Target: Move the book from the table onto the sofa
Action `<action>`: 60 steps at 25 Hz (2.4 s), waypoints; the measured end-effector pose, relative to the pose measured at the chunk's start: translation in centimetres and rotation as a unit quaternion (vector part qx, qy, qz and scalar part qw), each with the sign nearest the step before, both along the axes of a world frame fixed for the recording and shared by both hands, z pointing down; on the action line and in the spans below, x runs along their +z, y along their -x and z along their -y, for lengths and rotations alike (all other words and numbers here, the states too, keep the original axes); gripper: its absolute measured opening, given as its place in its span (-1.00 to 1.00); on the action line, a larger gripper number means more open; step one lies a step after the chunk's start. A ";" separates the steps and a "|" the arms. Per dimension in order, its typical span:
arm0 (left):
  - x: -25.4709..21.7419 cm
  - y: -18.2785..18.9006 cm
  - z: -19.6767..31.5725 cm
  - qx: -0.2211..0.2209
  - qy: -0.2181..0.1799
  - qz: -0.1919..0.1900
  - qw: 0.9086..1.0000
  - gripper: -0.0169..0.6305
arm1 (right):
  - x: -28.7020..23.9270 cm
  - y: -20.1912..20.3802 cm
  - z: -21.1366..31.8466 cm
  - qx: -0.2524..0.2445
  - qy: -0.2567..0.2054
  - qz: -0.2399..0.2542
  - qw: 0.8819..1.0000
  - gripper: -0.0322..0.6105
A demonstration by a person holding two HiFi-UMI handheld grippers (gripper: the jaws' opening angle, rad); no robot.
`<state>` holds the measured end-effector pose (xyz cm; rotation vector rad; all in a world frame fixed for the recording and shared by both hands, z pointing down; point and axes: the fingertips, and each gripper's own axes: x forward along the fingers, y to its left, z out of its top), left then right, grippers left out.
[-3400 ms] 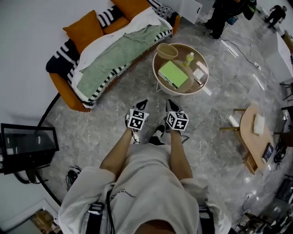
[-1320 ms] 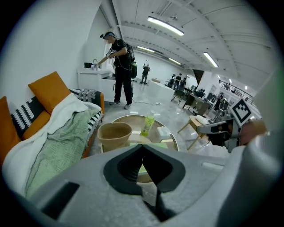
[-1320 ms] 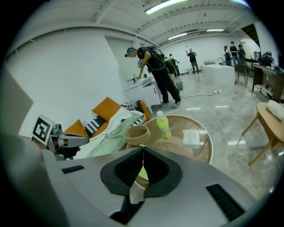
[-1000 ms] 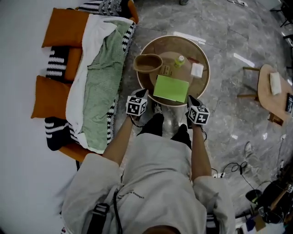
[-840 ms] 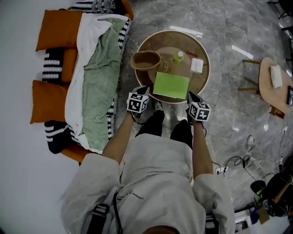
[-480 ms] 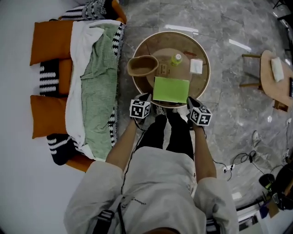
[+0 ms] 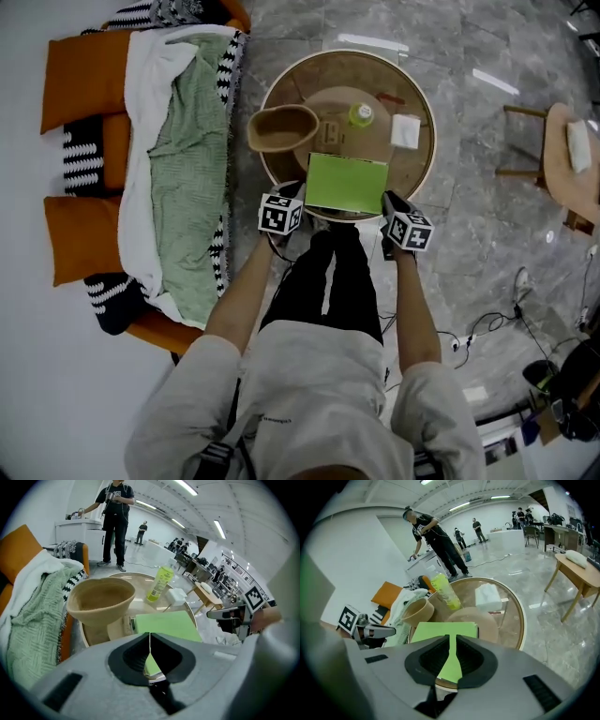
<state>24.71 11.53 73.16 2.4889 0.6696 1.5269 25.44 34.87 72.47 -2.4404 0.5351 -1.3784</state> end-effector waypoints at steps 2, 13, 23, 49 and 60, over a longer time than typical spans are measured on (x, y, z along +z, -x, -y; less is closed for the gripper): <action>1.2 -0.5 -0.1 0.006 0.000 0.003 1.000 -0.91 | 1.1 -0.5 0.1 0.004 -0.003 0.002 1.000 -0.87; 6.1 -1.9 -0.8 -0.013 0.024 0.042 0.999 -0.46 | 5.6 -1.5 0.2 -0.009 -0.018 0.035 0.999 -0.32; 8.5 -2.5 -2.1 -0.050 0.040 0.075 0.995 -0.19 | 7.9 -0.9 1.3 -0.021 -0.028 0.079 0.996 -0.17; 0.5 -0.1 0.4 -0.199 0.051 0.023 0.978 -0.33 | 1.8 -0.7 5.0 -0.117 0.042 0.068 0.990 -0.17; -6.6 4.5 10.8 -0.360 0.035 -0.051 0.931 -0.33 | -4.7 -2.4 17.2 -0.280 0.040 -0.004 0.959 -0.17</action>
